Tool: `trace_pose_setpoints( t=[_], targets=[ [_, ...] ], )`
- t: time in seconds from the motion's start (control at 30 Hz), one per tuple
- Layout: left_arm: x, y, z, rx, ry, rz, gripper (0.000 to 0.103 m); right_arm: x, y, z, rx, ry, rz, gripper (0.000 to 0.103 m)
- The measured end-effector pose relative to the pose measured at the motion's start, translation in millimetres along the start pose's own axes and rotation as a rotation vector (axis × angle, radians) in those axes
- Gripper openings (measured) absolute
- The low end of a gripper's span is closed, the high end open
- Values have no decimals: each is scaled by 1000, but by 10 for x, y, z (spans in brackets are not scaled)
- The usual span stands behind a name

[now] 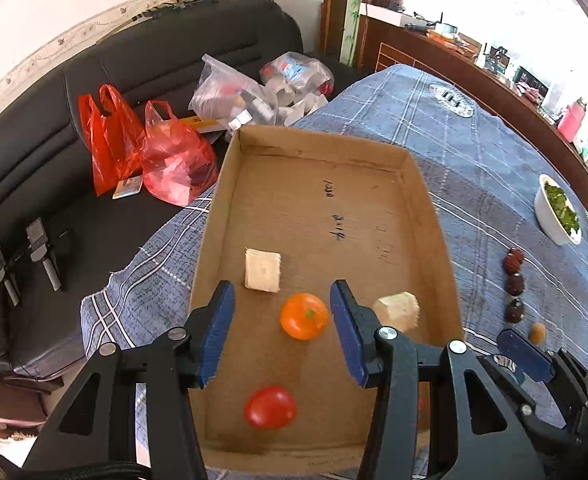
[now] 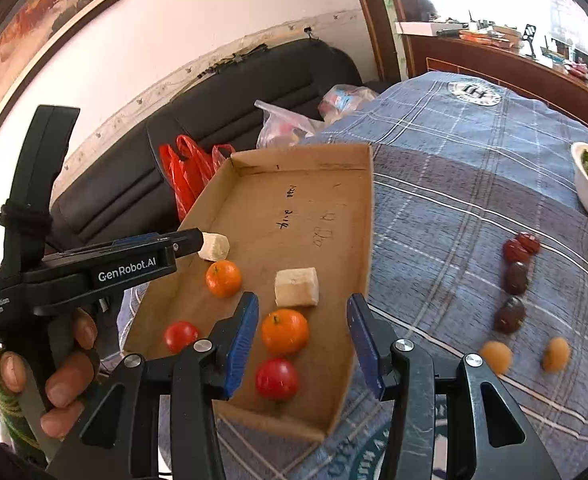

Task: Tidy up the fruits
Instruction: 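Lower the white blocks into the tray and open both tools, then withdraw both tools from the tray toward the dates and brown potatoes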

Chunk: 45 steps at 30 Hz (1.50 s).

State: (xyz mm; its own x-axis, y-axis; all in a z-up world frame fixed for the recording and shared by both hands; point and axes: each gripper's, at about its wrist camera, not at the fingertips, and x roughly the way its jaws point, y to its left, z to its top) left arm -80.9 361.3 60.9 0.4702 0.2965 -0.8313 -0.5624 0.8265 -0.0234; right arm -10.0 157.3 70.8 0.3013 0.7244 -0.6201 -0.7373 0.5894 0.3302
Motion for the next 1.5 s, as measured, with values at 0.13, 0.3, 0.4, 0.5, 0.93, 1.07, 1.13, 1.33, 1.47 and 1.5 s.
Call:
trace_pose_setpoints(
  t=[0.13,0.3,0.4,0.5,0.93,1.07,1.13,1.33,1.47,1.5],
  targets=[
    [-98,-85,-69,13,-13,-8,48,-216,-104,-54,19,-32,-15,47],
    [-208,-199,-138,35,-31,-15,48,-440,-233,-129,44,-68,-49,48],
    [-277,-272,-166,51,-46,-19,48,-578,-352,-197,70,-82,-66,48],
    [-334,-368,-203,69,-53,-29,48,-688,-487,-253,100,-95,-89,48],
    [-447,-728,-358,135,-42,-81,48,-1023,-959,-546,197,-123,-157,48],
    [-479,-828,-404,153,-39,-97,48,-1094,-1050,-608,215,-129,-171,48],
    [-493,-885,-425,163,-36,-109,48,-1123,-1086,-641,221,-128,-178,48],
    [-519,-1053,-503,197,-26,-135,48,-1157,-1181,-731,241,-125,-193,48],
    [-497,-1175,-558,216,-8,-158,48,-1179,-1232,-774,254,-125,-203,48],
    [-490,-1206,-574,223,-2,-167,48,-1185,-1243,-782,256,-126,-205,48]
  ],
)
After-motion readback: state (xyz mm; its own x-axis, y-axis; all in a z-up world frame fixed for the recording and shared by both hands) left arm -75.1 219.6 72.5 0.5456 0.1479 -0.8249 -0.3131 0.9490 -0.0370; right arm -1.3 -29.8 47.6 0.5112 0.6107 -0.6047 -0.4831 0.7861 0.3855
